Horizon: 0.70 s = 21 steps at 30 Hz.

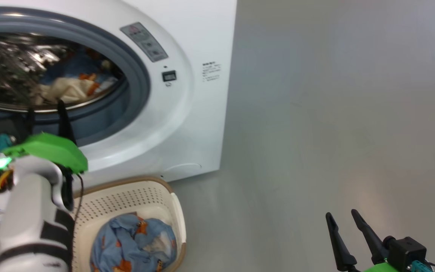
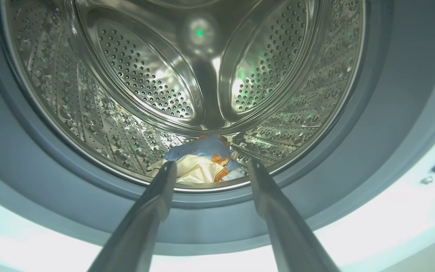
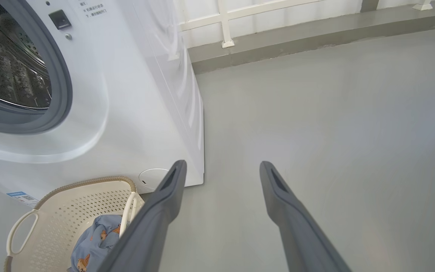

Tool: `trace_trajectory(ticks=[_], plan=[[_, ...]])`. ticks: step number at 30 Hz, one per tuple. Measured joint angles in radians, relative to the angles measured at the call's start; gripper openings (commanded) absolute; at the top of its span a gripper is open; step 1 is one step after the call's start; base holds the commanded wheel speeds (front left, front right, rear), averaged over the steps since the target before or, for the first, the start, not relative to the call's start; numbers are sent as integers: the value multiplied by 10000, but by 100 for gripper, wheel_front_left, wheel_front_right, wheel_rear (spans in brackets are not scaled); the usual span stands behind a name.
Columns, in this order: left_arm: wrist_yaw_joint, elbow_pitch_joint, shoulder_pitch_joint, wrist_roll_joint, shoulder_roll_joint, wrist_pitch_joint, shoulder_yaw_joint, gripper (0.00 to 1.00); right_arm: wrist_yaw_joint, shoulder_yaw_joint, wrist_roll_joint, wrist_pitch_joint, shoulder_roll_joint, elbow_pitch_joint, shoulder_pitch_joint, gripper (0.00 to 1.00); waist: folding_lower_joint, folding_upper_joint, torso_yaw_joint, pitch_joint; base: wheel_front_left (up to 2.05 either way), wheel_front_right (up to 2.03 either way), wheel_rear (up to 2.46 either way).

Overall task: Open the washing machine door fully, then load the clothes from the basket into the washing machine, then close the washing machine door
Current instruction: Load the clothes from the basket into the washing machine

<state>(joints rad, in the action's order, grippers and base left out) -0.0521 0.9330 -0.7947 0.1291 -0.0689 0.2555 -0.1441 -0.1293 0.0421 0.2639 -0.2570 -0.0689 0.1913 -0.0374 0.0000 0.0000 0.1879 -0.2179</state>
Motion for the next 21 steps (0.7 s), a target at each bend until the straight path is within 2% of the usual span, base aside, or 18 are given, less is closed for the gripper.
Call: trace_trajectory(ticks=[6, 11, 21], plan=[[-424, -1083, 1349, 121, 343, -2, 380, 100, 0, -265, -19, 0, -36, 6, -98, 100, 0, 0, -453, 591, 0, 0, 0], [-585, -1977, 2623, 249, 410, 0, 871, 100, 0, -341, -71, 0, -31, -4, -314, 100, 0, 0, -784, 1080, 0, 0, 0], [-487, -4328, 5708, 823, 445, -2, 1728, 100, 0, -581, -169, 0, 15, -88, -783, 100, 0, 0, -1178, 2014, 0, 0, 0]])
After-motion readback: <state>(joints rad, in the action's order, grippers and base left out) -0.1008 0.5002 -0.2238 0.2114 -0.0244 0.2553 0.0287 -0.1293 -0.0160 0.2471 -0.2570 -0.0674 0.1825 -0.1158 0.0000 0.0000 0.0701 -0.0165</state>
